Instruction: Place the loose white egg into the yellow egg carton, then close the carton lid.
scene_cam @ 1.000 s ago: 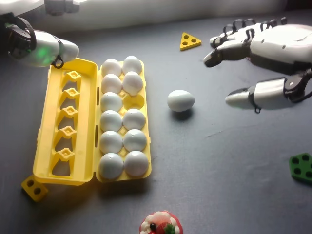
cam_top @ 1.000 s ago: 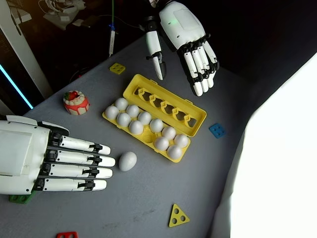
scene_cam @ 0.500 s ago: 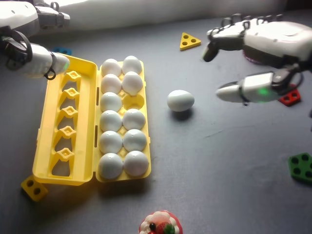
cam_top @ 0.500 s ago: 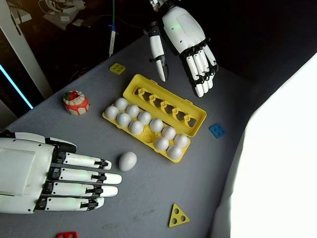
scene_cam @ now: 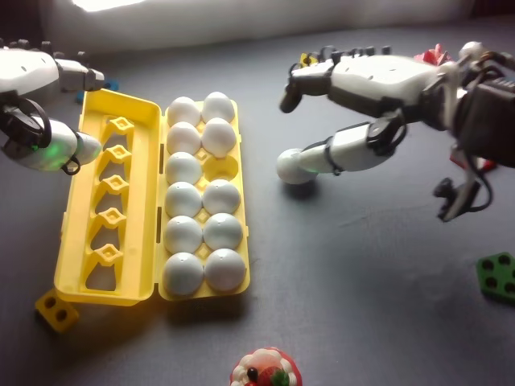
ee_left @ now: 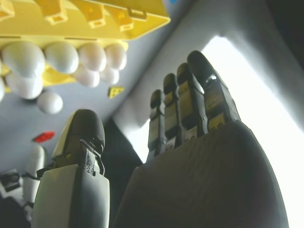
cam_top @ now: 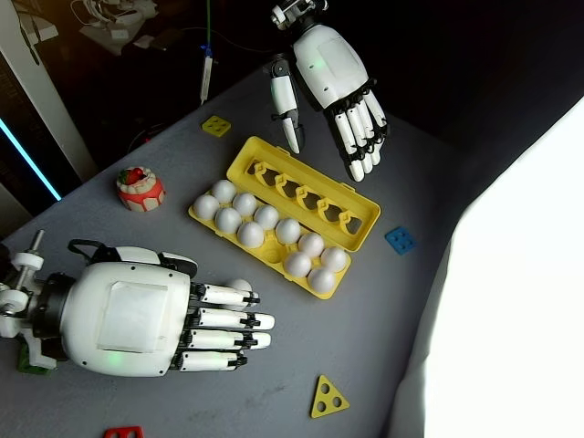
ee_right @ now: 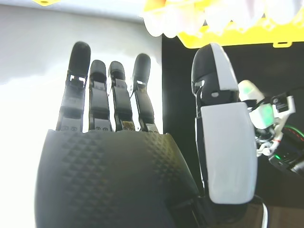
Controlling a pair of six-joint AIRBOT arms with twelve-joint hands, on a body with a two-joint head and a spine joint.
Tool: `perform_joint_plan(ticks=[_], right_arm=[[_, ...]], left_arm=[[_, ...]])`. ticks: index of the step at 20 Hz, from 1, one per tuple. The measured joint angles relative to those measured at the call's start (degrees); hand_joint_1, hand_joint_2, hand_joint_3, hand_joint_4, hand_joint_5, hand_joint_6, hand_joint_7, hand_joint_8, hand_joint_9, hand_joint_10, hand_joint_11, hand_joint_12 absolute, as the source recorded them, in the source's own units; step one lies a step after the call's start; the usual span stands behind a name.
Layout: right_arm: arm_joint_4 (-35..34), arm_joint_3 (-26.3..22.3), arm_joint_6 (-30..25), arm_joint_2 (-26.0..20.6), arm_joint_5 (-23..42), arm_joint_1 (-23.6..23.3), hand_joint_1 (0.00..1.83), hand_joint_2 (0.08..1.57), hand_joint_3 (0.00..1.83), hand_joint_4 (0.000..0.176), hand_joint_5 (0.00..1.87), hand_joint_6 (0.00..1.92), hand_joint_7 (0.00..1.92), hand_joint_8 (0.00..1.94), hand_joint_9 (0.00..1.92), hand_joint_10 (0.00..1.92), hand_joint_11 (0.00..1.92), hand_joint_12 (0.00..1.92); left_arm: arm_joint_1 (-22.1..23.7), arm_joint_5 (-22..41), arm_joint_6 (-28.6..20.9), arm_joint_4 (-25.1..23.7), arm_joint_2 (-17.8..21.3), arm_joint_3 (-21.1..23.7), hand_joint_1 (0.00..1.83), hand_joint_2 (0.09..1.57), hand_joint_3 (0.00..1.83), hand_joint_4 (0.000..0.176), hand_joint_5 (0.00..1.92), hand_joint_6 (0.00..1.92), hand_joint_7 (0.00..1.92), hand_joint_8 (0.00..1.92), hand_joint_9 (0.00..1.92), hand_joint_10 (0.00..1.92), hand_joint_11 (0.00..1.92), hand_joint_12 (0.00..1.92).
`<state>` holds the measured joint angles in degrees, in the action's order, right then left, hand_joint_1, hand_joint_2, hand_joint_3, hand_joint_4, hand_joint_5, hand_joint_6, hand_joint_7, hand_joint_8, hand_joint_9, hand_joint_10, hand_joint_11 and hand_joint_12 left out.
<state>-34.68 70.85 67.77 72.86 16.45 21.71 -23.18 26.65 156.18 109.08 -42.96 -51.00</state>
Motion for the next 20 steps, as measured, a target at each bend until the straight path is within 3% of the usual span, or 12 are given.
perform_joint_plan(ticks=[4,6,8,10,12,15,20], right_arm=[[-2.60,3.08,1.01,3.72,2.19,1.14,0.87,1.14,0.00,0.000,0.24,0.69,0.18,0.01,0.00,0.32,0.00,1.19],[-3.74,4.52,1.49,5.16,3.23,2.08,0.84,1.14,0.00,0.000,0.24,0.68,0.16,0.00,0.00,0.29,0.00,1.15],[-4.79,6.14,1.53,6.56,3.45,2.47,0.84,1.14,0.00,0.000,0.24,0.68,0.15,0.00,0.00,0.29,0.00,1.14],[-5.09,8.24,1.57,8.07,4.52,3.41,0.86,1.13,0.00,0.000,0.24,0.68,0.15,0.00,0.00,0.25,0.00,1.08],[-5.53,8.81,1.46,8.33,5.09,4.31,0.84,1.14,0.00,0.000,0.22,0.68,0.14,0.00,0.00,0.21,0.00,0.97],[-5.73,8.83,1.20,8.63,5.68,4.96,0.85,1.14,0.00,0.000,0.23,0.68,0.15,0.00,0.00,0.23,0.00,1.04],[-6.03,7.91,1.73,8.87,4.33,5.99,0.85,1.14,0.00,0.000,0.22,0.68,0.14,0.00,0.00,0.23,0.00,1.00]], left_arm=[[-0.33,0.48,2.75,3.78,-0.26,-0.83,0.53,1.34,0.00,0.031,0.19,0.00,0.24,0.00,0.21,0.00,0.00,0.84],[0.09,0.76,4.55,3.76,-0.39,-0.90,0.55,1.34,0.00,0.027,0.19,0.00,0.25,0.00,0.22,0.00,0.00,0.88],[0.83,0.90,5.84,3.87,-0.48,-0.90,0.53,1.35,0.00,0.027,0.18,0.00,0.23,0.01,0.20,0.01,0.00,0.79],[1.22,1.49,6.27,3.82,-0.83,-1.49,0.57,1.32,0.00,0.037,0.19,0.01,0.26,0.01,0.23,0.02,0.00,0.74],[1.29,1.75,6.27,3.93,-0.85,-1.75,0.56,1.33,0.00,0.034,0.20,0.00,0.24,0.00,0.22,0.01,0.00,0.77],[1.42,1.66,6.43,3.89,-0.87,-1.97,0.59,1.32,0.00,0.032,0.19,0.00,0.24,0.00,0.20,0.00,0.00,0.66],[1.53,1.44,6.45,4.09,-0.85,-2.45,0.60,1.32,0.00,0.033,0.20,0.00,0.25,0.01,0.21,0.01,0.00,0.70]])
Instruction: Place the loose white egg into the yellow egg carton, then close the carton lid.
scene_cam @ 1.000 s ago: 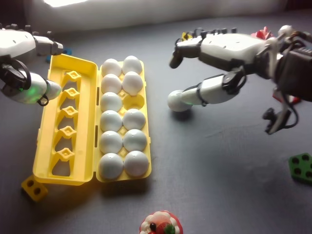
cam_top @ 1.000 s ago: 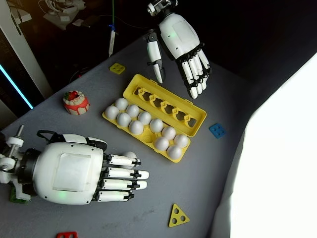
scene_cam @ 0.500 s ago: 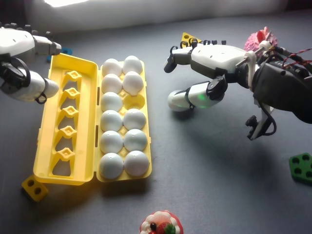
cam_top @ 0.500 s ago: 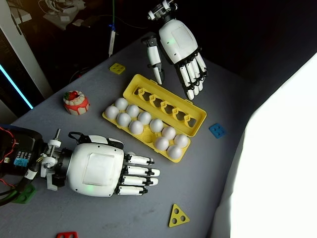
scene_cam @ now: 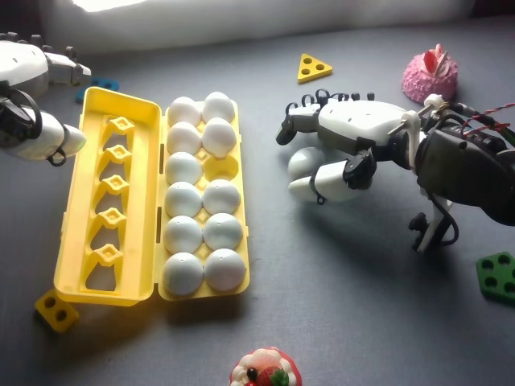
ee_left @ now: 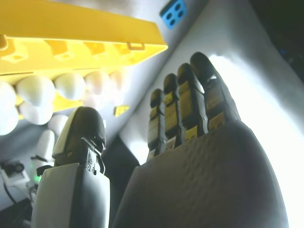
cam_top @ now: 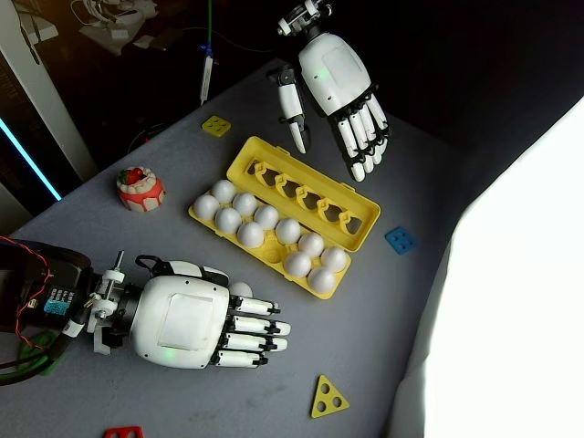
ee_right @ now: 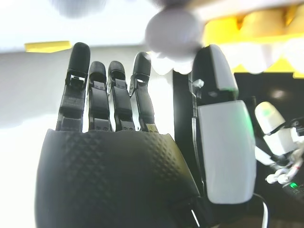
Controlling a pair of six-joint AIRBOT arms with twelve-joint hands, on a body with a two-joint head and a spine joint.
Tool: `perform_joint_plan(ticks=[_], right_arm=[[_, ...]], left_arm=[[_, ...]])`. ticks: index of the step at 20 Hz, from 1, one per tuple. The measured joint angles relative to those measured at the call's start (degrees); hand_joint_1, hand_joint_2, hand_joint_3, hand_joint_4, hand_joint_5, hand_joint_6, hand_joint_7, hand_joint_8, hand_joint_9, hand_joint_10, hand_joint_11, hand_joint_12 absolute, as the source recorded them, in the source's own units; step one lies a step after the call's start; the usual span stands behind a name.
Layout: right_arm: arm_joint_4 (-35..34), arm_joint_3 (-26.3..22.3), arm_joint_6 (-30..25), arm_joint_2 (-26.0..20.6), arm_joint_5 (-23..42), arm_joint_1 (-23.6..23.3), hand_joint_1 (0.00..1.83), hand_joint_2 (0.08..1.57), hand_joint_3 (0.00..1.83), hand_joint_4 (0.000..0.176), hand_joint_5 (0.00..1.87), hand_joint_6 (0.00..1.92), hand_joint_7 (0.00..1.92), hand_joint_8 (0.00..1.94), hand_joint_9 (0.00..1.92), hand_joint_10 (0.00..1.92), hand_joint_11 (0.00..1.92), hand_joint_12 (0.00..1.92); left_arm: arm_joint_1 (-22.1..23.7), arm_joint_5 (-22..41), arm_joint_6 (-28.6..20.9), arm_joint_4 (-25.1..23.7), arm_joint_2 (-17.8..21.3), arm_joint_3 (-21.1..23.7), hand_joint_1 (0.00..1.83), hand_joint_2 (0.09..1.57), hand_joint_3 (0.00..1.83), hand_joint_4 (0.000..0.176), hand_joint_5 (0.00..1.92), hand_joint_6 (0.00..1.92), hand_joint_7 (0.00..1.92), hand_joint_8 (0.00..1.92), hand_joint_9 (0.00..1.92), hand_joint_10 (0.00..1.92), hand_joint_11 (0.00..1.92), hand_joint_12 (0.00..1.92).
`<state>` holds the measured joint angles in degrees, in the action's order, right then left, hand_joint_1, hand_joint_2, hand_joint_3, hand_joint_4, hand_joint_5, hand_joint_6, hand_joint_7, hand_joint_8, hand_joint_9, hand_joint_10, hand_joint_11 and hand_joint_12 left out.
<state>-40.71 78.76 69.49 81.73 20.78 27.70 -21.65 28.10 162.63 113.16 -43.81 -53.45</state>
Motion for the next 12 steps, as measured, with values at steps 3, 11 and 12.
perform_joint_plan(ticks=[3,11,12], right_arm=[[0.09,-0.11,0.24,0.00,0.02,0.11,0.85,1.14,0.00,0.000,0.19,0.69,0.12,0.00,0.00,0.17,0.00,0.94],[0.24,-0.11,0.55,0.00,0.17,0.22,0.86,1.14,0.00,0.000,0.24,0.65,0.15,0.00,0.00,0.23,0.00,0.95],[0.33,-0.11,0.52,0.00,0.15,0.22,0.84,1.14,0.00,0.000,0.23,0.66,0.15,0.00,0.00,0.25,0.00,0.95]], left_arm=[[0.00,-0.33,0.52,0.04,0.00,0.07,0.56,1.33,0.00,0.037,0.18,0.00,0.23,0.00,0.18,0.00,0.00,0.70],[0.11,-2.21,2.56,0.00,0.00,1.51,0.54,1.34,0.00,0.032,0.18,0.01,0.23,0.01,0.20,0.01,0.00,0.82],[0.11,-2.16,2.56,0.00,0.00,1.49,0.58,1.33,0.00,0.034,0.18,0.01,0.25,0.01,0.21,0.01,0.00,0.84]])
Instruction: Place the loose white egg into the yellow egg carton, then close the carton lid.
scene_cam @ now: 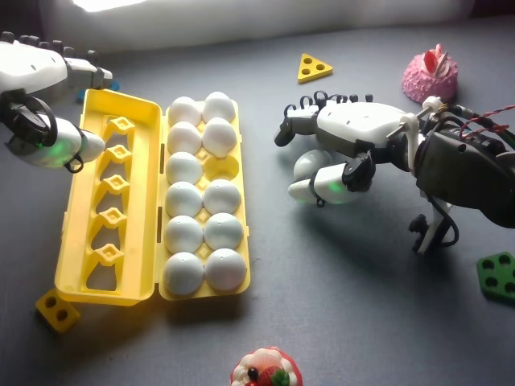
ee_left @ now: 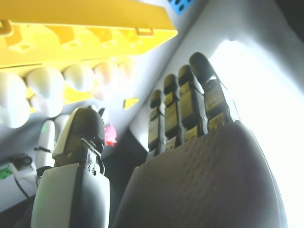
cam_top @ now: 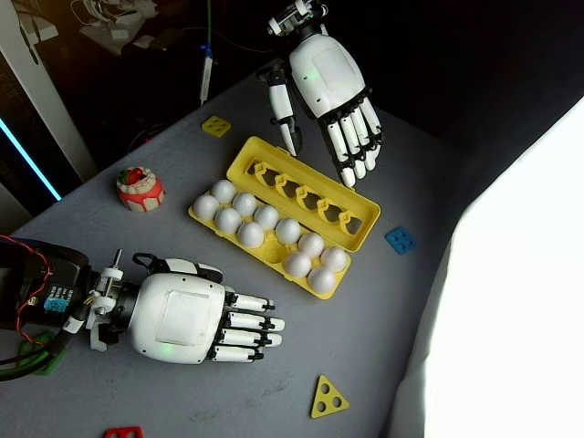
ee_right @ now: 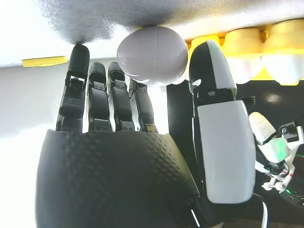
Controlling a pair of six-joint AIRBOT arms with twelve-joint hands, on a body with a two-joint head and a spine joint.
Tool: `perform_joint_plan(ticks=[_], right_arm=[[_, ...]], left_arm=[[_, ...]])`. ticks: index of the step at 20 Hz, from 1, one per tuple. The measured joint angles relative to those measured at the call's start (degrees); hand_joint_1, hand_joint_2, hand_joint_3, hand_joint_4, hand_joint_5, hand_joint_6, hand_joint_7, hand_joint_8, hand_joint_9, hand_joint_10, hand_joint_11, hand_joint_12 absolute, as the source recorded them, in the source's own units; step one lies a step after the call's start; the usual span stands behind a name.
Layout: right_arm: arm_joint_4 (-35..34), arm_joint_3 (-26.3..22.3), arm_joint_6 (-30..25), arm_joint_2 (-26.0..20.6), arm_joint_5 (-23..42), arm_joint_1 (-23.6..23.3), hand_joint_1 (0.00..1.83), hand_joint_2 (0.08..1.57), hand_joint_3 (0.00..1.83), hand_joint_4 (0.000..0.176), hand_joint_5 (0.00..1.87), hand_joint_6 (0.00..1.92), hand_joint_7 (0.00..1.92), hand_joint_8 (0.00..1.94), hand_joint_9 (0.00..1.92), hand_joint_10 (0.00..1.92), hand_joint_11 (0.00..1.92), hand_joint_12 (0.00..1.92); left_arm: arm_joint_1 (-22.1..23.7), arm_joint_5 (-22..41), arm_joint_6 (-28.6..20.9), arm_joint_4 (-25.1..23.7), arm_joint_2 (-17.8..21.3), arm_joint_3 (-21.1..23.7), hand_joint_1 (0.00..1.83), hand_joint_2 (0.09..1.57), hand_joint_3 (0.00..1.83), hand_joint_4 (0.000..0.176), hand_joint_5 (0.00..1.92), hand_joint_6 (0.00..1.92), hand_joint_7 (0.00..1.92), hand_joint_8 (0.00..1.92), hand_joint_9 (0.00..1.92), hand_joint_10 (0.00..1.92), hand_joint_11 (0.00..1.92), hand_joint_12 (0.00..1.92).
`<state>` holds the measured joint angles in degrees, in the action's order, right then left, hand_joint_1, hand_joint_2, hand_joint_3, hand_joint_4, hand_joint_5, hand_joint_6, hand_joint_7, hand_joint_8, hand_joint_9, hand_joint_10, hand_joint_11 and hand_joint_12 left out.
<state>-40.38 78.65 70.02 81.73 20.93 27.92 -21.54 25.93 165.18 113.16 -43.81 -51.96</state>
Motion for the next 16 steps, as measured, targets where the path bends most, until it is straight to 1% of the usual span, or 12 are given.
perform_joint_plan(ticks=[3,5,7,8,9,10,11,12,13,14,15,16], right_arm=[[1.25,-0.68,0.11,-0.57,-0.83,-0.37,0.83,1.15,0.00,0.000,0.21,0.67,0.14,0.00,0.00,0.22,0.00,0.88],[3.08,-1.99,-0.13,-1.90,-1.51,-1.18,0.86,1.14,0.00,0.000,0.23,0.67,0.16,0.00,0.00,0.29,0.00,0.97],[4.81,-2.60,-0.28,-2.82,-1.42,-1.81,0.86,1.14,0.00,0.000,0.23,0.67,0.15,0.00,0.00,0.26,0.00,0.97],[6.01,-2.91,-0.28,-3.50,-1.86,-2.14,0.82,1.15,0.00,0.000,0.22,0.69,0.15,0.00,0.00,0.26,0.00,1.03],[7.28,-3.04,-0.28,-3.91,-2.58,-2.38,0.85,1.14,0.00,0.000,0.24,0.69,0.17,0.01,0.00,0.31,0.00,1.12],[8.55,-3.30,-0.31,-4.72,-3.67,-2.56,0.87,1.13,0.00,0.000,0.24,0.69,0.17,0.01,0.00,0.31,0.00,1.14],[10.51,-3.52,-0.31,-5.55,-4.66,-2.56,0.84,1.14,0.00,0.000,0.23,0.69,0.17,0.01,0.00,0.33,0.00,1.16],[12.11,-3.56,-0.39,-6.03,-5.25,-2.56,0.87,1.13,0.00,0.000,0.24,0.70,0.19,0.01,0.00,0.35,0.00,1.16],[14.38,-3.56,-0.83,-6.51,-6.01,-2.56,0.84,1.13,0.00,0.000,0.21,0.72,0.17,0.00,0.00,0.31,0.00,1.09],[16.79,-3.56,-1.03,-6.99,-6.51,-2.56,0.84,1.15,0.00,0.000,0.18,0.72,0.14,0.00,0.00,0.25,0.00,1.01],[19.78,-3.56,-2.05,-7.41,-6.82,-2.54,0.84,1.15,0.00,0.000,0.18,0.72,0.15,0.00,0.00,0.26,0.00,0.99],[21.22,-3.56,-2.32,-7.52,-6.86,-2.47,0.85,1.14,0.00,0.000,0.20,0.70,0.17,0.01,0.00,0.28,0.00,1.05]], left_arm=[[0.00,0.02,0.00,0.00,0.00,0.00,0.54,1.34,0.00,0.031,0.18,0.00,0.24,0.00,0.20,0.01,0.00,0.83],[0.00,0.09,0.00,0.02,0.00,0.00,0.55,1.34,0.00,0.030,0.18,0.01,0.25,0.00,0.20,0.00,0.00,0.86],[0.00,0.09,0.00,0.13,0.00,0.02,0.55,1.34,0.00,0.036,0.18,0.00,0.24,0.00,0.21,0.00,0.00,0.88],[0.00,0.20,0.00,0.26,0.00,0.02,0.56,1.33,0.00,0.035,0.19,0.01,0.25,0.00,0.22,0.01,0.00,0.91],[0.00,0.42,0.00,0.31,0.00,0.02,0.54,1.33,0.00,0.038,0.19,0.00,0.25,0.00,0.22,0.01,0.00,0.87],[0.00,0.50,0.00,0.31,0.00,0.02,0.54,1.33,0.00,0.035,0.19,0.00,0.24,0.00,0.22,0.01,0.00,0.86],[0.00,0.50,0.00,0.31,0.00,0.02,0.53,1.33,0.00,0.039,0.18,0.00,0.23,0.00,0.22,0.01,0.00,0.86],[0.00,0.50,0.00,0.35,0.00,0.02,0.53,1.34,0.00,0.037,0.18,0.00,0.23,0.00,0.22,0.00,0.00,0.88],[0.00,0.50,0.00,0.39,0.00,0.02,0.53,1.35,0.00,0.035,0.19,0.00,0.22,0.00,0.20,0.00,0.00,0.87],[0.00,0.50,0.00,0.39,0.00,0.09,0.58,1.33,0.00,0.032,0.20,0.01,0.23,0.00,0.20,0.00,0.00,0.89],[0.00,0.52,0.00,0.42,0.00,0.13,0.55,1.34,0.00,0.039,0.20,0.00,0.25,0.01,0.22,0.01,0.00,0.90],[0.00,0.50,0.00,0.46,0.00,0.15,0.57,1.33,0.00,0.034,0.19,0.00,0.26,0.01,0.22,0.01,0.00,0.86]])
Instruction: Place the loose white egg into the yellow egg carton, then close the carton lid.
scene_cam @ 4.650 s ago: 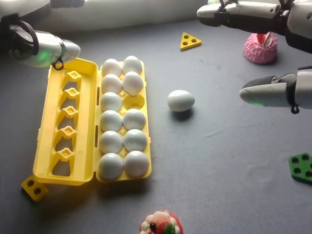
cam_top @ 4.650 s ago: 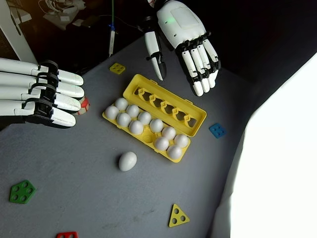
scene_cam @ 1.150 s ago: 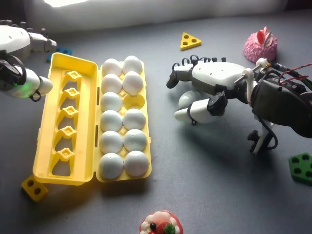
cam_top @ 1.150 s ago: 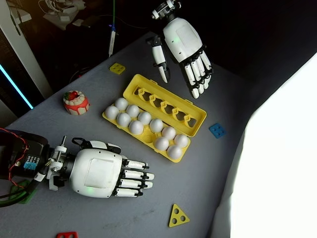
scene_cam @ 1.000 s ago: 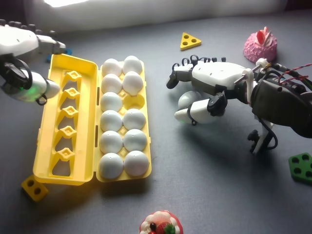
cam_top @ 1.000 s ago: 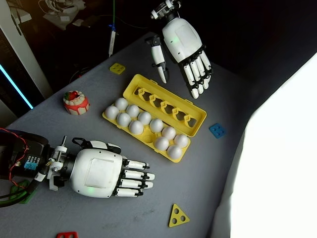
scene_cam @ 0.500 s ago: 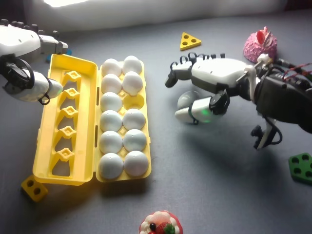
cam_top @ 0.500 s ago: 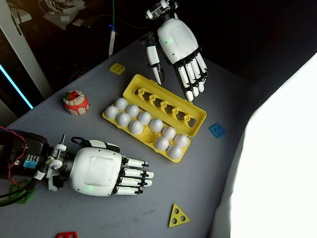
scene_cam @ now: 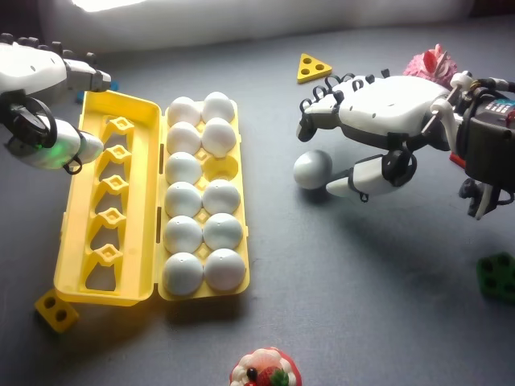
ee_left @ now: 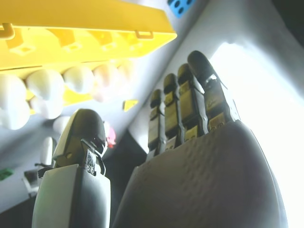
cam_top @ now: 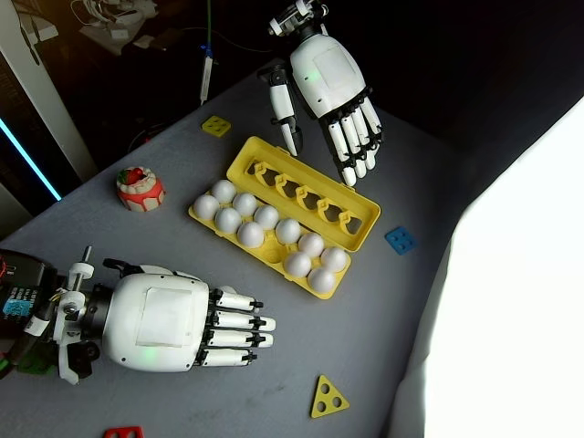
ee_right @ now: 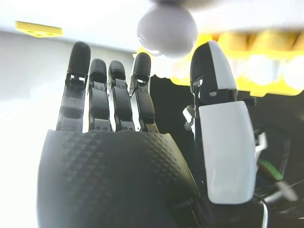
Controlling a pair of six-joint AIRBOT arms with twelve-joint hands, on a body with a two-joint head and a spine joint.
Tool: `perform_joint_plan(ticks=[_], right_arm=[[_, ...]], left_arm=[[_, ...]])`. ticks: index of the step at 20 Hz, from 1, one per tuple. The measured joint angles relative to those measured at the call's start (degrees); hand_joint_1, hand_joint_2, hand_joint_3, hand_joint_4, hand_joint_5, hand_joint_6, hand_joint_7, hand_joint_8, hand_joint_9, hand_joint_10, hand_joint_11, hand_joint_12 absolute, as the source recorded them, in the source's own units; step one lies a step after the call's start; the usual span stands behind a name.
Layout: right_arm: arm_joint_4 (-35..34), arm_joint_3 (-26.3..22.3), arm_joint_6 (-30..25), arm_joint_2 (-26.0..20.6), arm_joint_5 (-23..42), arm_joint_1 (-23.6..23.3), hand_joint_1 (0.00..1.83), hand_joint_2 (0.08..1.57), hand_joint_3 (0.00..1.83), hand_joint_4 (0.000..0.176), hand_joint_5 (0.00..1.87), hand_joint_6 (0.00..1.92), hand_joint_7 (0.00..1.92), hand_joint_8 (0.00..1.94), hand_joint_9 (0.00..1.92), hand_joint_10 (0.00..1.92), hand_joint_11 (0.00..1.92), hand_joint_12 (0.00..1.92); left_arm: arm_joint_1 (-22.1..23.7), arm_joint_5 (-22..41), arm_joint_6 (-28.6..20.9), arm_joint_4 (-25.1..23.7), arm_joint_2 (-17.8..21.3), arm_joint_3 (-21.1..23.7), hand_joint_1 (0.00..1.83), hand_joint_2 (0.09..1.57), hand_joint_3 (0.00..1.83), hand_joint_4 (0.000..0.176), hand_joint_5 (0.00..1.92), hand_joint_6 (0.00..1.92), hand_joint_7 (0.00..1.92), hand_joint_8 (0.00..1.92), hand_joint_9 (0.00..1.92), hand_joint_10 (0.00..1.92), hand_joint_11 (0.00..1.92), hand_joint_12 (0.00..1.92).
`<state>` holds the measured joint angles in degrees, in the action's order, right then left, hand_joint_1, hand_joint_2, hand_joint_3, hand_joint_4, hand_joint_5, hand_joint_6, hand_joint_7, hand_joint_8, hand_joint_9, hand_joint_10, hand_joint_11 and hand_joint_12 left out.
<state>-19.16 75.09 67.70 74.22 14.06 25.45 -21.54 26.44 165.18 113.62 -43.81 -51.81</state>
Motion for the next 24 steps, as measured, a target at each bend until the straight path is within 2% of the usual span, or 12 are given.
perform_joint_plan(ticks=[3,6,7,9,11,13,15,17,19,20,23,24], right_arm=[[4.63,-0.02,-0.92,0.04,1.07,1.29,0.79,1.15,0.00,0.000,0.16,0.70,0.14,0.00,0.00,0.27,0.00,1.14],[8.55,-0.07,-2.56,0.61,2.58,2.23,0.85,1.13,0.00,0.000,0.20,0.69,0.17,0.01,0.00,0.29,0.00,1.13],[9.92,-0.07,-3.06,0.79,3.34,2.36,0.85,1.15,0.00,0.000,0.17,0.68,0.15,0.00,0.00,0.24,0.00,1.04],[14.64,-0.07,-6.03,1.03,5.18,2.95,0.85,1.14,0.00,0.000,0.18,0.68,0.14,0.00,0.00,0.26,0.00,1.01],[16.15,-0.13,-6.27,1.14,6.38,3.06,0.86,1.13,0.00,0.000,0.21,0.65,0.16,0.00,0.00,0.29,0.00,1.10],[17.33,-0.11,-6.27,1.14,7.13,3.06,0.85,1.14,0.00,0.000,0.19,0.65,0.16,0.00,0.00,0.27,0.00,1.10],[17.81,0.07,-6.29,1.14,7.39,3.06,0.84,1.15,0.00,0.000,0.19,0.66,0.14,0.00,0.00,0.28,0.00,1.14],[21.70,1.49,-10.08,1.49,7.76,3.06,0.86,1.14,0.00,0.000,0.21,0.66,0.15,0.01,0.00,0.33,0.00,1.17],[23.15,2.97,-11.45,1.88,8.44,3.58,0.84,1.14,0.00,0.000,0.20,0.65,0.15,0.00,0.00,0.32,0.00,1.22],[23.26,3.91,-11.63,2.19,8.61,4.02,0.84,1.14,0.00,0.000,0.19,0.65,0.15,0.00,0.00,0.29,0.00,1.21],[26.56,5.68,-15.61,2.54,9.60,4.83,0.79,1.17,0.01,0.000,0.12,0.71,0.11,0.00,0.00,0.23,0.00,1.10],[27.41,5.90,-16.90,2.58,10.25,5.14,0.83,1.15,0.00,0.000,0.17,0.70,0.14,0.01,0.00,0.29,0.00,1.12]], left_arm=[[0.00,0.04,0.00,0.00,0.00,-0.02,0.53,1.34,0.00,0.032,0.20,0.00,0.26,0.00,0.22,0.01,0.00,0.87],[-0.07,0.00,0.00,-0.02,0.00,0.00,0.53,1.34,0.00,0.035,0.20,0.01,0.25,0.01,0.21,0.01,0.00,0.86],[-0.09,-0.07,0.00,0.00,0.00,0.00,0.54,1.34,0.00,0.035,0.19,0.00,0.25,0.00,0.21,0.00,0.00,0.83],[-0.07,0.11,0.00,-0.02,0.00,-0.02,0.55,1.34,0.00,0.041,0.19,0.00,0.23,0.00,0.20,0.00,0.00,0.90],[-0.09,0.15,0.02,0.00,0.00,0.00,0.54,1.34,0.00,0.038,0.19,0.00,0.22,0.01,0.19,0.01,0.00,0.87],[-0.09,0.09,0.02,-0.02,0.00,0.00,0.54,1.34,0.00,0.038,0.18,0.00,0.23,0.01,0.21,0.01,0.00,0.91],[-0.09,0.09,0.02,0.00,0.00,-0.02,0.54,1.33,0.00,0.043,0.17,0.00,0.25,0.01,0.23,0.01,0.00,0.90],[-0.07,0.09,0.02,0.00,0.00,-0.02,0.54,1.33,0.00,0.036,0.19,0.01,0.25,0.01,0.22,0.01,0.00,0.87],[-0.07,0.11,0.02,0.00,0.00,-0.02,0.54,1.33,0.00,0.036,0.19,0.01,0.24,0.00,0.21,0.00,0.00,0.85],[-0.07,0.13,0.02,-0.02,0.00,-0.02,0.53,1.34,0.00,0.035,0.18,0.00,0.24,0.00,0.23,0.01,0.00,0.91],[-0.07,0.09,0.00,0.00,0.00,-0.02,0.55,1.34,0.00,0.038,0.18,0.00,0.24,0.00,0.21,0.00,0.00,0.82],[-0.07,0.11,0.02,0.00,0.00,-0.02,0.55,1.33,0.00,0.039,0.18,0.00,0.22,0.00,0.18,0.00,0.00,0.82]])
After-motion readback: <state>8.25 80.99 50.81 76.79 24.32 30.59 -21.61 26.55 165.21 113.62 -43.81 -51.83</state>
